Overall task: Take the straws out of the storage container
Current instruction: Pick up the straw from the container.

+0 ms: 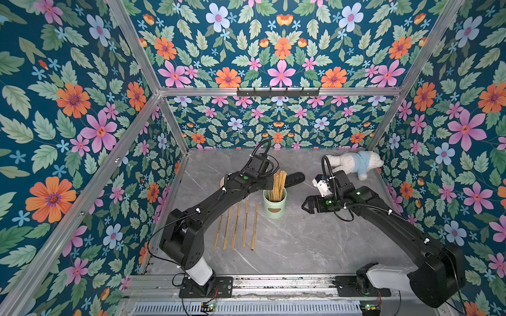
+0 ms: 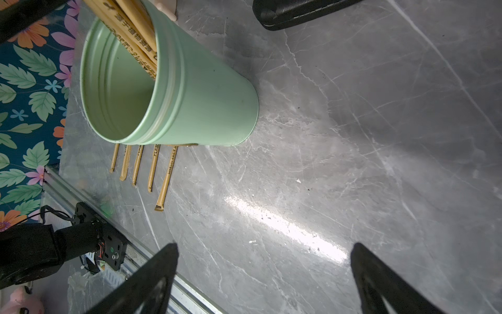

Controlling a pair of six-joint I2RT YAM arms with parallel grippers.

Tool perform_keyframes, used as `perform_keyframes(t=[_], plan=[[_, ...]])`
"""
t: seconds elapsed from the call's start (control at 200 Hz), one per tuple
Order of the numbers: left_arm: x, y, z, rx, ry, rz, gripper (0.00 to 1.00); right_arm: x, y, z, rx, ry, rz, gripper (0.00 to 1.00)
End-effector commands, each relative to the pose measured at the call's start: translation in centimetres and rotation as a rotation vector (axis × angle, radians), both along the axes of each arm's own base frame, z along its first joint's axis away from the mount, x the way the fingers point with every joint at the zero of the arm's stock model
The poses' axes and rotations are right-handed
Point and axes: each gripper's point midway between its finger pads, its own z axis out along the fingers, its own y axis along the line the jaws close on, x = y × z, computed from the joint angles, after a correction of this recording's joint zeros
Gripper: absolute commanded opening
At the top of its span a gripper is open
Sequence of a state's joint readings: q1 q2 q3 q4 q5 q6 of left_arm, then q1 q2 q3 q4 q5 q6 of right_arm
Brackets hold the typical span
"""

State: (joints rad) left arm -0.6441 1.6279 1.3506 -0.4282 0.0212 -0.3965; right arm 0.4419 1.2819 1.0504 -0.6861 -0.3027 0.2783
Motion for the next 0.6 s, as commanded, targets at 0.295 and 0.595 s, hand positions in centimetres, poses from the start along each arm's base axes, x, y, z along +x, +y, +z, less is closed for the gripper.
perform_keyframes(t=[0.295,0.595], plan=[[-1.8,0.7,1.6,0.045,-0.019,0.013,0.09,-0.1,0.0,0.5,0.007,-0.016,0.004,0.99],[-2.2,2.2,3.9,0.072,-0.054,0.052,0.09,-0.2,0.1,0.7,0.017,-0.023,0.006,0.99]])
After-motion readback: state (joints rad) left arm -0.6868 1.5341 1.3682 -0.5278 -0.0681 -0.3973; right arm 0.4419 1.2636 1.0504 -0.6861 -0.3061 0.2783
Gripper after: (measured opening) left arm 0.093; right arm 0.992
